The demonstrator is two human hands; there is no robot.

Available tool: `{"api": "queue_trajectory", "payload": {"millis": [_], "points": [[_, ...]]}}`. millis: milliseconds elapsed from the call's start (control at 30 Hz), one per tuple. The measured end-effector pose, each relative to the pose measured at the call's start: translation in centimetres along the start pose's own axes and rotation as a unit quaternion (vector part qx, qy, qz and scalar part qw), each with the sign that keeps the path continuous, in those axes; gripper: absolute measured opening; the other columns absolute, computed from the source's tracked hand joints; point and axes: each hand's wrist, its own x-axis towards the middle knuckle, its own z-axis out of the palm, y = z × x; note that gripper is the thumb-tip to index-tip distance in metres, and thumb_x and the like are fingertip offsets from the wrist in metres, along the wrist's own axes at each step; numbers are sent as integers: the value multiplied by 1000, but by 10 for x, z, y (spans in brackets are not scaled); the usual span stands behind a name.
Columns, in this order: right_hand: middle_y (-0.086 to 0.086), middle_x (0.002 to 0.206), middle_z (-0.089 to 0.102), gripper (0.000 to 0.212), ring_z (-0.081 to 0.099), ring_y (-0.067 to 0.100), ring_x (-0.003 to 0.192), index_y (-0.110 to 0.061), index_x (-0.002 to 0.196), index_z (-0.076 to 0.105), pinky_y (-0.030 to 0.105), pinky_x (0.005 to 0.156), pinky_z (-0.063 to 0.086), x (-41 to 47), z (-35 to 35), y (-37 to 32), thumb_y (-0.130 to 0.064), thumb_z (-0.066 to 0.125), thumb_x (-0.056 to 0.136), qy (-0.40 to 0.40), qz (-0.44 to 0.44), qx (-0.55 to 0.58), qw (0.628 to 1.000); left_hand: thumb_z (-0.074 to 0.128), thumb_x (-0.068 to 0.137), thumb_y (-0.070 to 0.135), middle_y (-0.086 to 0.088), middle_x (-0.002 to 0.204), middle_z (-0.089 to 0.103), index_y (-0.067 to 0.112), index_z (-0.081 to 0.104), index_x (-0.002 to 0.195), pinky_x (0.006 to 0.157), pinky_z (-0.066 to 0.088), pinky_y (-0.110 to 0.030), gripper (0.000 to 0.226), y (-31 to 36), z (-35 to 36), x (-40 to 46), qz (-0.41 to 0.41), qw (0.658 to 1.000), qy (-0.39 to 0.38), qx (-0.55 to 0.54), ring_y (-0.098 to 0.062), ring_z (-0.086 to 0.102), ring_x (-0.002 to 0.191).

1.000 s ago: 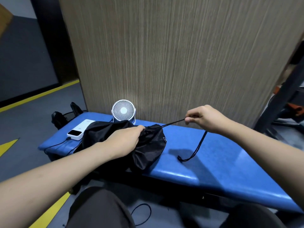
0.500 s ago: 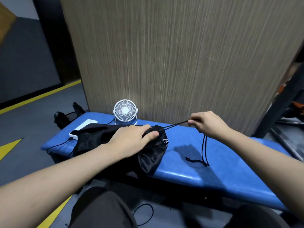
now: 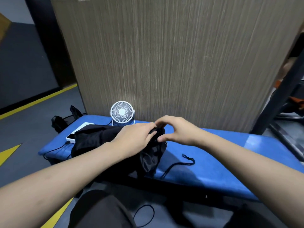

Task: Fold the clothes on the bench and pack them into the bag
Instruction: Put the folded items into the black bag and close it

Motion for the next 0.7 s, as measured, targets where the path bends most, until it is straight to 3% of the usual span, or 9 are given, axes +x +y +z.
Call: {"api": "queue_trajectory", "payload": {"millis": [133, 267, 367, 433, 567, 700], "points": [[-8, 90, 67, 32, 58, 9, 85, -17, 105, 67, 21, 76, 45, 12, 12, -8, -22, 82, 78, 25, 6, 11, 1000, 37, 102, 41, 13, 122, 63, 35, 50, 125, 86, 49, -42, 27, -1, -2, 1, 6, 1000, -4, -2, -16, 59, 111], [0, 85, 71, 6, 63, 23, 82, -15, 93, 66, 35, 66, 45, 15, 22, -6, -18, 68, 88, 80, -27, -107, 991, 36, 102, 43, 8, 118, 64, 29, 50, 121, 83, 49, -42, 28, 1, -3, 1, 5, 999, -15, 30, -20, 61, 108], [5, 89, 73, 18, 64, 30, 81, -19, 106, 68, 32, 61, 33, 13, 24, -3, -19, 53, 96, 123, -57, -209, 968, 33, 103, 44, 0, 110, 67, 23, 51, 113, 76, 47, -40, 29, -1, -4, 5, -21, 997, -25, 70, -27, 63, 101], [6, 88, 72, 22, 63, 33, 80, -20, 110, 67, 33, 60, 33, 11, 24, 1, -18, 49, 97, 125, -61, -266, 954, 33, 103, 44, -2, 102, 67, 22, 52, 105, 72, 44, -38, 30, -2, -4, 7, -35, 996, -37, 76, -27, 63, 96], [3, 76, 69, 13, 60, 33, 67, -12, 93, 67, 31, 55, 31, 10, 25, 7, -6, 58, 85, 162, -73, -253, 951, 32, 103, 45, -3, 93, 65, 23, 42, 90, 68, 41, -38, 28, 1, -4, 9, -29, 995, -47, 84, -28, 63, 89], [0, 62, 61, 14, 45, 28, 47, -11, 75, 63, 27, 54, 27, 13, 20, 14, 2, 65, 71, 197, -119, -263, 937, 30, 104, 45, -6, 99, 66, 21, 48, 97, 70, 41, -37, 31, 5, -9, 12, -25, 993, -55, 104, -29, 62, 94]]}}
